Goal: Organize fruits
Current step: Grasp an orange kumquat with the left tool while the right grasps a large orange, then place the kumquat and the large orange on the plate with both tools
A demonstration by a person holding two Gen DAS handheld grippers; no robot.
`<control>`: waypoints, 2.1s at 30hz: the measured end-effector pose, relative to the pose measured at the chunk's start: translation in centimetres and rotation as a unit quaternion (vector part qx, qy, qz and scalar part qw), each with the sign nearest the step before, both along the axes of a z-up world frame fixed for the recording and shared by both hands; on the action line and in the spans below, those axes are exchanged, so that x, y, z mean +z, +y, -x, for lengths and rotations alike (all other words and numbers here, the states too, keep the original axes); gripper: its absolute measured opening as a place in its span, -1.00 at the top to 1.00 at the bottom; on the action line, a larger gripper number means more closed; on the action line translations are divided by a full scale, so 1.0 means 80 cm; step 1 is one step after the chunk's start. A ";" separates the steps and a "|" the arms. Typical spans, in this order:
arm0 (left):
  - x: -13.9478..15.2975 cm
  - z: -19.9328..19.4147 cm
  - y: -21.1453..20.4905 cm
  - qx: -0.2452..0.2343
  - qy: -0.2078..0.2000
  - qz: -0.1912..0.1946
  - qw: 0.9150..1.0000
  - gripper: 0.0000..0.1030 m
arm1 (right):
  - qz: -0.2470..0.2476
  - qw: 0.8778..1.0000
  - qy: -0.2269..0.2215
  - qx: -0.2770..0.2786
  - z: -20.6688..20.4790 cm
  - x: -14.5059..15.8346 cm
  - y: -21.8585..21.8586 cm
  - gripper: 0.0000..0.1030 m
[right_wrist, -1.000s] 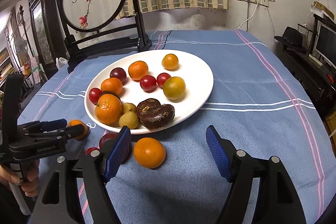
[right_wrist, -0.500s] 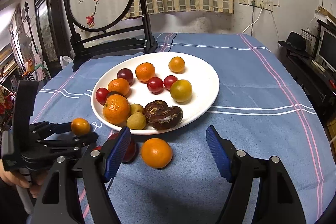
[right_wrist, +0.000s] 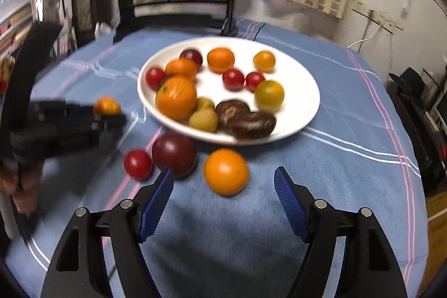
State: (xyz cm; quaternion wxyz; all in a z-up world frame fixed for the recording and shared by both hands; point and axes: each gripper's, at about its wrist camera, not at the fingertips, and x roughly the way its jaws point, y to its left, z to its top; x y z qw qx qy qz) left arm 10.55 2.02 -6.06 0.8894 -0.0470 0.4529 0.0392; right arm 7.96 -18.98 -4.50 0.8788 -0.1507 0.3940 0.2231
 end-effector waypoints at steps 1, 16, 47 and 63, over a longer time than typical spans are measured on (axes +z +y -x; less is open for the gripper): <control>-0.001 0.000 0.000 0.000 0.001 0.000 1.000 0.26 | 0.011 1.000 0.003 0.001 0.001 -0.003 0.001 -0.46; -0.005 0.000 -0.008 -0.011 0.008 -0.010 1.000 0.26 | -0.009 0.998 0.050 -0.043 -0.028 -0.034 0.007 -0.04; 0.091 -0.068 -0.037 -0.020 -0.054 -0.022 0.998 0.27 | -0.136 0.989 -0.054 -0.039 -0.053 0.074 -0.006 0.25; 0.074 -0.110 -0.039 0.010 -0.067 -0.038 0.997 -0.52 | -0.162 0.984 -0.024 -0.074 -0.100 0.039 -0.016 -0.11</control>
